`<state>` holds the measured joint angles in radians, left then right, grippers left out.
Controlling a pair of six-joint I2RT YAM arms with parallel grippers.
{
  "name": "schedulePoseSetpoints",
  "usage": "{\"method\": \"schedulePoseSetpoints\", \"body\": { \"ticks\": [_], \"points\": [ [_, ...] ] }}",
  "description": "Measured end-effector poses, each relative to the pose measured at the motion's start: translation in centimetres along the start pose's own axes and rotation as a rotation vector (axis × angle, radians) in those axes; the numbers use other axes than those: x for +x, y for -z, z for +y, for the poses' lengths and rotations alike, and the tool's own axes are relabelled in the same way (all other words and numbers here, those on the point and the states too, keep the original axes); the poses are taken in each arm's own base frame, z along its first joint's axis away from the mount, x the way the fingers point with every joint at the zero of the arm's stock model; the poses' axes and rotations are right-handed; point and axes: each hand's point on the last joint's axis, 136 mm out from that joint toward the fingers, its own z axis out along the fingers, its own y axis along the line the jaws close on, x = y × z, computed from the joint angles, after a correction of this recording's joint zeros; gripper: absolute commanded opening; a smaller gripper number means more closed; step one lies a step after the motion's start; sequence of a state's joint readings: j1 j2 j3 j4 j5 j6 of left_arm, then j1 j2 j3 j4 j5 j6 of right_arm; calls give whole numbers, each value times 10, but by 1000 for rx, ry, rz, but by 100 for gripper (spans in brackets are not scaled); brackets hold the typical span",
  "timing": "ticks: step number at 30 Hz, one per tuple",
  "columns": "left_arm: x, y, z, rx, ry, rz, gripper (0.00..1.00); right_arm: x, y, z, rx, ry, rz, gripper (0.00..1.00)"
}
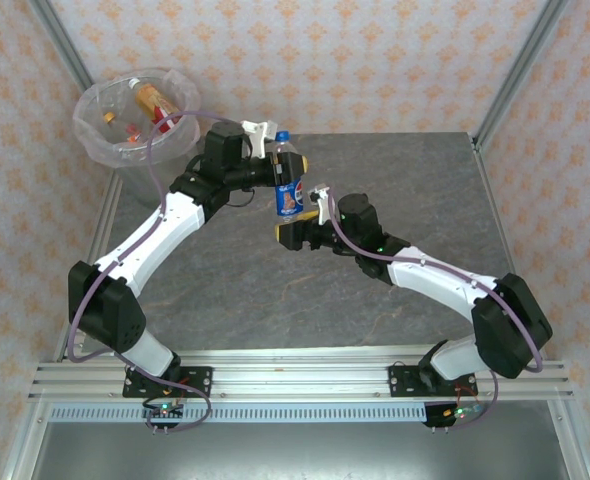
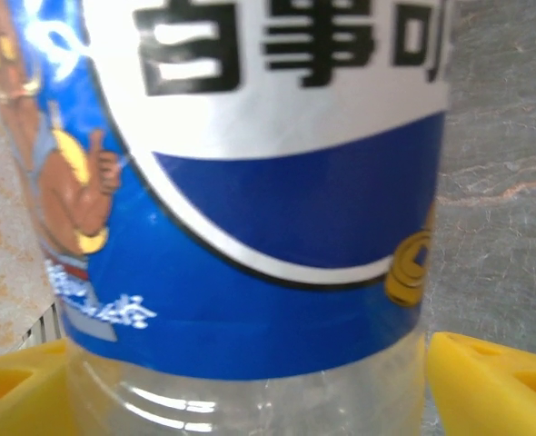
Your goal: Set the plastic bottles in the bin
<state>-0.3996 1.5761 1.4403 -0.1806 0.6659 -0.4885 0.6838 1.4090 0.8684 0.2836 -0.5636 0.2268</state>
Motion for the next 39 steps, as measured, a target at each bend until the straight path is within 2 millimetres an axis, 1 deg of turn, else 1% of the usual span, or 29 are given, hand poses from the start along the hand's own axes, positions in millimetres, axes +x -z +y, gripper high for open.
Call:
{"method": "schedulePoseSetpoints", "body": {
  "ticks": [1, 2, 6, 13, 17, 24, 30, 39],
  "points": [
    [0, 0, 0, -3, 0, -1, 48, 0, 0, -1, 4, -1, 0, 99],
    [0, 0, 1, -7, 1, -2, 48, 0, 0, -2, 8, -2, 0, 99],
    [0, 0, 6, -30, 7, -3, 48, 2, 2, -4, 23, 2, 6, 99],
    [-2, 2, 15, -68, 17, -12, 46, 15, 10, -10, 72, 42, 68, 99],
    [-6, 5, 23, -94, 24, -26, 46, 17, 17, -13, 100, 78, 82, 99],
    [-12, 10, 39, -160, 23, -51, 45, 11, 31, -11, 134, 150, 71, 99],
    [-12, 18, 57, -255, 8, -60, 45, -4, 41, -14, 184, 182, 8, 99],
    [-27, 48, 65, -361, -34, -127, 44, -13, 46, -38, 309, 152, -82, 99]
  ]
}}
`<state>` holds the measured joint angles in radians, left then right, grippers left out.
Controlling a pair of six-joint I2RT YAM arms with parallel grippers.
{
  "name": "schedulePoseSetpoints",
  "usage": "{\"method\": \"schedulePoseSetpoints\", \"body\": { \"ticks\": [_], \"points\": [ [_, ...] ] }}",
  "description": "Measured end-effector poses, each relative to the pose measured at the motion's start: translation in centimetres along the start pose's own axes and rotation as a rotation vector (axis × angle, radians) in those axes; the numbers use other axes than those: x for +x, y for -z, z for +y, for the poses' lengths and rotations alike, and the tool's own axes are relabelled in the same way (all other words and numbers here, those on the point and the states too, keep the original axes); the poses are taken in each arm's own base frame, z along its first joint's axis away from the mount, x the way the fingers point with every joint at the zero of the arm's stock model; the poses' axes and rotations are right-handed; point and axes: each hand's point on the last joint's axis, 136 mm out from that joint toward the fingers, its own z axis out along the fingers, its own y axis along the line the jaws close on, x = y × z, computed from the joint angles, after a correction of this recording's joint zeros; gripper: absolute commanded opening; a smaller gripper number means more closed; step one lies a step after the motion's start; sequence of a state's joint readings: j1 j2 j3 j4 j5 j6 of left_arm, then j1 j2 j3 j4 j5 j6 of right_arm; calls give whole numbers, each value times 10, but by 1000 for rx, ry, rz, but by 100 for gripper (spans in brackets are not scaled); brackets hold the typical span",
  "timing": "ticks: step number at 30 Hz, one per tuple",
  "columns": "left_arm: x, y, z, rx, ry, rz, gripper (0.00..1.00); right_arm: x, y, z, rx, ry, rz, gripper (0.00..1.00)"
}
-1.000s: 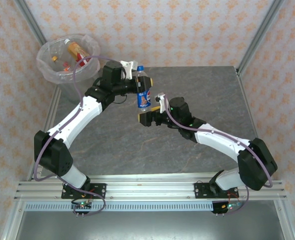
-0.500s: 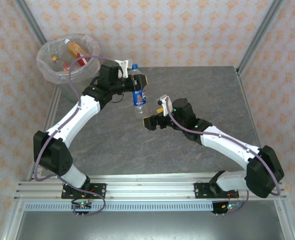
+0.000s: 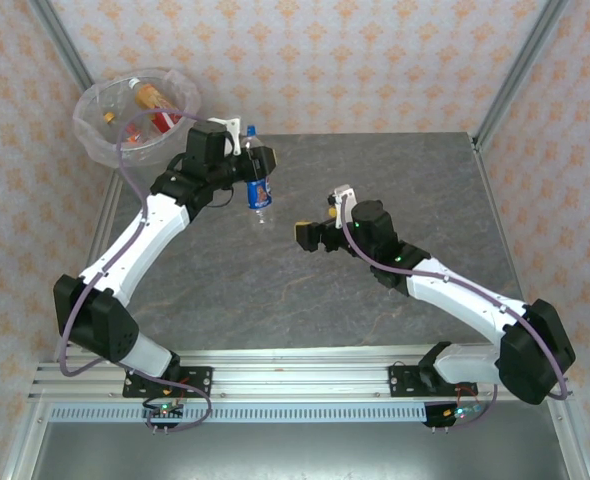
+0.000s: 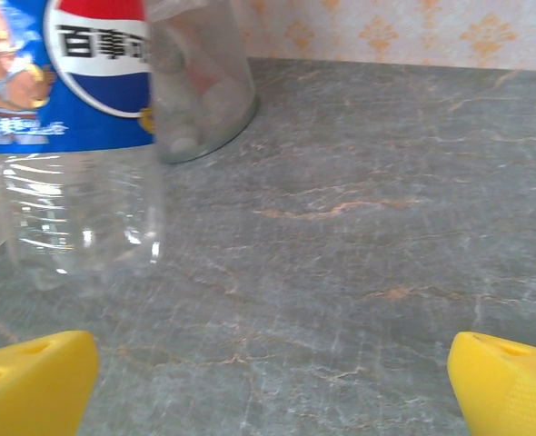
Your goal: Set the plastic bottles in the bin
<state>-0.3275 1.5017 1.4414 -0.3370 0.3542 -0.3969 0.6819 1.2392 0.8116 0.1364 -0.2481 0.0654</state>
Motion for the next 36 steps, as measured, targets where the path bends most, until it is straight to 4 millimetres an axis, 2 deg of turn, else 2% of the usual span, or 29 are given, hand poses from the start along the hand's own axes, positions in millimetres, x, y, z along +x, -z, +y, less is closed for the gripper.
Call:
{"method": "schedulePoseSetpoints", "body": {
  "ticks": [5, 8, 27, 31, 36],
  "points": [
    [-9, 11, 17, -83, -14, -28, 44, -6, 0, -6, 36, -13, -32, 99],
    [-24, 21, 28, -145, -31, -56, 44, -9, 0, -9, 55, -21, -44, 99],
    [-150, 123, 67, -439, -141, -378, 44, -19, 1, -16, 92, -51, -116, 99],
    [-168, 137, 75, -488, -160, -424, 43, -21, 1, -17, 93, -51, -129, 99],
    [-191, 157, 95, -568, -171, -504, 43, -21, 1, -19, 106, -52, -137, 99]
  ]
}}
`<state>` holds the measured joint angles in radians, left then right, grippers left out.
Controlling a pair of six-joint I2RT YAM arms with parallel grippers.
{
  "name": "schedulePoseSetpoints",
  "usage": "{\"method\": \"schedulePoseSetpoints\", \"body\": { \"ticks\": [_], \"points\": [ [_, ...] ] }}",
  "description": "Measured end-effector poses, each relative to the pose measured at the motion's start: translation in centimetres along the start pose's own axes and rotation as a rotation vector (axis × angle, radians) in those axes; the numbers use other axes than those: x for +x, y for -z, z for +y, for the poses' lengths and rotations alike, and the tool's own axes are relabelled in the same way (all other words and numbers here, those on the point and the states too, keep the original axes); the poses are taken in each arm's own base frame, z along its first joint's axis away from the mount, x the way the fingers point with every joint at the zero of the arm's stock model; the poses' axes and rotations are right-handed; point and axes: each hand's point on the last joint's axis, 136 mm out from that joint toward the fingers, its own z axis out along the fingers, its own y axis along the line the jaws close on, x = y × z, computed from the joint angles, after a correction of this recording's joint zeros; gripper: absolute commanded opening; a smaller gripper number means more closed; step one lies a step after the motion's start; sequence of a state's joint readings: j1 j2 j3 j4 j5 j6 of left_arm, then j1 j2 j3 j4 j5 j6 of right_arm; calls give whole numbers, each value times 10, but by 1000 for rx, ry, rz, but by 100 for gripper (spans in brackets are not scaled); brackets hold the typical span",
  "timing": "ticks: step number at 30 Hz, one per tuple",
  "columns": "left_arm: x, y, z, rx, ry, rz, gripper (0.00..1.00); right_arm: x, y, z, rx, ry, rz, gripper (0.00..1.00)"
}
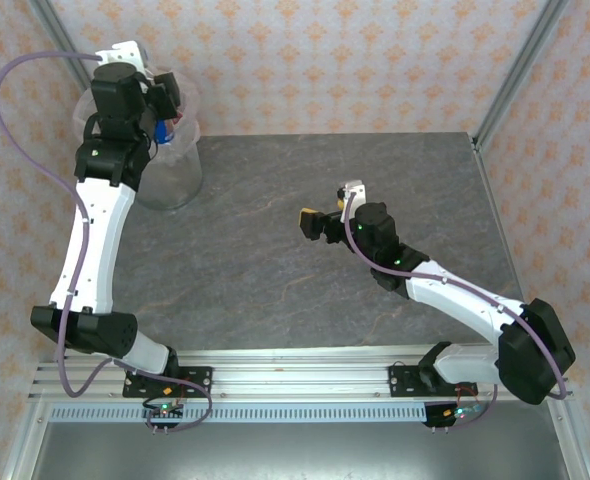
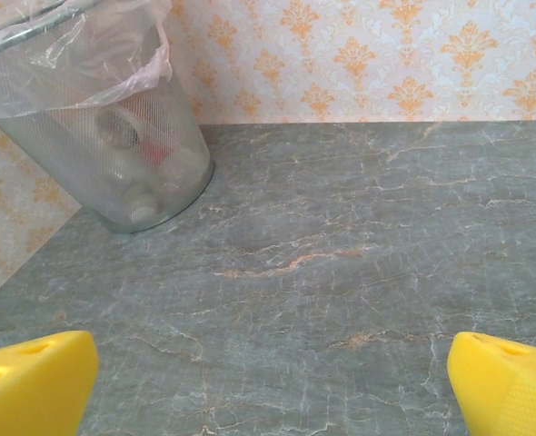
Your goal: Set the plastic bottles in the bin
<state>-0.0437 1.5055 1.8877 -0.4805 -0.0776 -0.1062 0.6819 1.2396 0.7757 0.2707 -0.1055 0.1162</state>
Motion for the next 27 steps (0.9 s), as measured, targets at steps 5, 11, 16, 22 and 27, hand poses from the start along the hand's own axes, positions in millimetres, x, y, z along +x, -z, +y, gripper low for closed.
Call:
{"method": "schedulePoseSetpoints", "body": {
  "ticks": [5, 11, 16, 22, 27],
  "points": [
    [-30, -4, 31, -85, -7, -98, 43, 0, -1, -4, 23, -4, -4, 99],
    [-61, -19, 68, -197, -7, -206, 43, 1, -2, -7, 40, -3, -3, 99],
    [-67, -54, 88, -248, 46, -219, 43, 4, -5, -12, 65, -6, 1, 99],
    [-55, -104, 93, -270, 71, -172, 43, 8, -8, -16, 80, -11, 11, 99],
    [-28, -150, 100, -311, 73, -96, 42, 8, -8, -18, 91, -10, 9, 99]
  ]
}}
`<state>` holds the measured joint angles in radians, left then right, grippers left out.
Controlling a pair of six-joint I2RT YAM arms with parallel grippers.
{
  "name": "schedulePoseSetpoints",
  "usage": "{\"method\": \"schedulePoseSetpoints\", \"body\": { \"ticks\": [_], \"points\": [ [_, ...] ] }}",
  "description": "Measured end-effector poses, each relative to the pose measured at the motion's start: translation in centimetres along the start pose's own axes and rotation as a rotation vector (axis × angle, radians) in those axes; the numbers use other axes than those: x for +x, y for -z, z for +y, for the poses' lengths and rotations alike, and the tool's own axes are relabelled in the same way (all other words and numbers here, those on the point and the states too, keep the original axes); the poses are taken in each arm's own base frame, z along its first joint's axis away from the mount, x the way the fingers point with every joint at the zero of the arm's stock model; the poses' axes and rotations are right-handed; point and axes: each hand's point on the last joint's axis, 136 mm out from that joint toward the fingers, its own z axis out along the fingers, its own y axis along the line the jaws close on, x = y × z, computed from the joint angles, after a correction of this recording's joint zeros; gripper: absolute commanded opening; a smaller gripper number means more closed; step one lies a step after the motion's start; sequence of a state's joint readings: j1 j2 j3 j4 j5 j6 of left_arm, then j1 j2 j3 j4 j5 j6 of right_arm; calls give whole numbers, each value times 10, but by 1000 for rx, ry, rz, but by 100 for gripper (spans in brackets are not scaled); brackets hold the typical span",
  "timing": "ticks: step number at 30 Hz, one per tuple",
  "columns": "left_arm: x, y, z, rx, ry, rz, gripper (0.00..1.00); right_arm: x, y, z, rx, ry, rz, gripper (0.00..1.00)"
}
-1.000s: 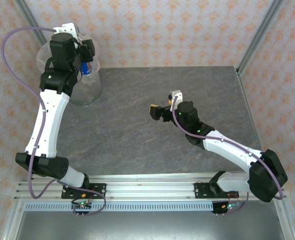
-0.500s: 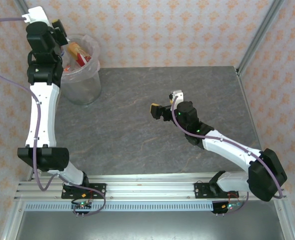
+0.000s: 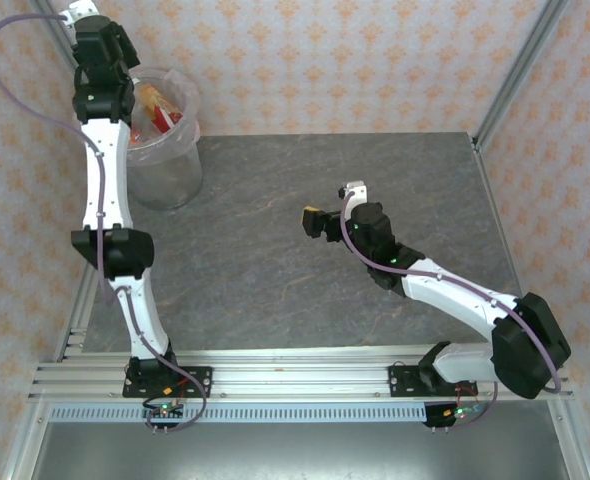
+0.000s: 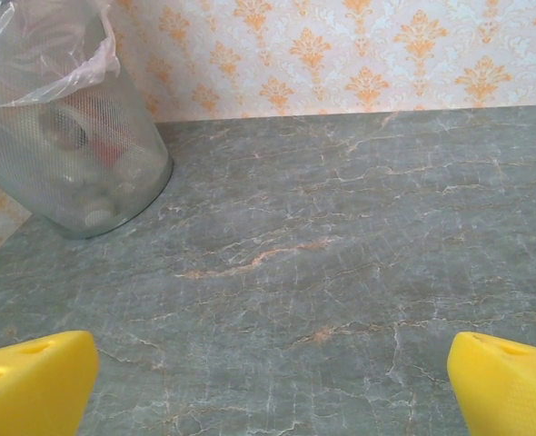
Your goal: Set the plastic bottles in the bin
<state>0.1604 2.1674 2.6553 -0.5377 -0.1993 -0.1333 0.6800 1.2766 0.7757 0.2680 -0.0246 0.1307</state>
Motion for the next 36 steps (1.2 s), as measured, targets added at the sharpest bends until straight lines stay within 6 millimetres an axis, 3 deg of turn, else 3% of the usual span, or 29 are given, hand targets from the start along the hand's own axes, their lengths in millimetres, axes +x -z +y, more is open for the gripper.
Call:
{"method": "schedulePoseSetpoints", "body": {
  "ticks": [5, 8, 16, 28, 31, 36],
  "points": [
    [59, -28, 12, -61, -44, 150, 42, 5, 0, -2, 10, 4, 20, 99],
    [78, -31, 19, -80, -64, 208, 43, 7, 0, -3, 13, 5, 26, 99],
    [91, -30, 25, -98, -80, 259, 46, 19, -6, -6, 27, 12, 67, 99],
    [92, -41, 35, -124, 6, 245, 94, 31, -11, -10, 43, 19, 110, 99],
    [87, -42, 29, -100, 44, 225, 99, 32, -10, -11, 46, 17, 116, 99],
    [73, -38, 16, -26, 99, 200, 100, 32, -10, -11, 50, 13, 115, 99]
  ]
}}
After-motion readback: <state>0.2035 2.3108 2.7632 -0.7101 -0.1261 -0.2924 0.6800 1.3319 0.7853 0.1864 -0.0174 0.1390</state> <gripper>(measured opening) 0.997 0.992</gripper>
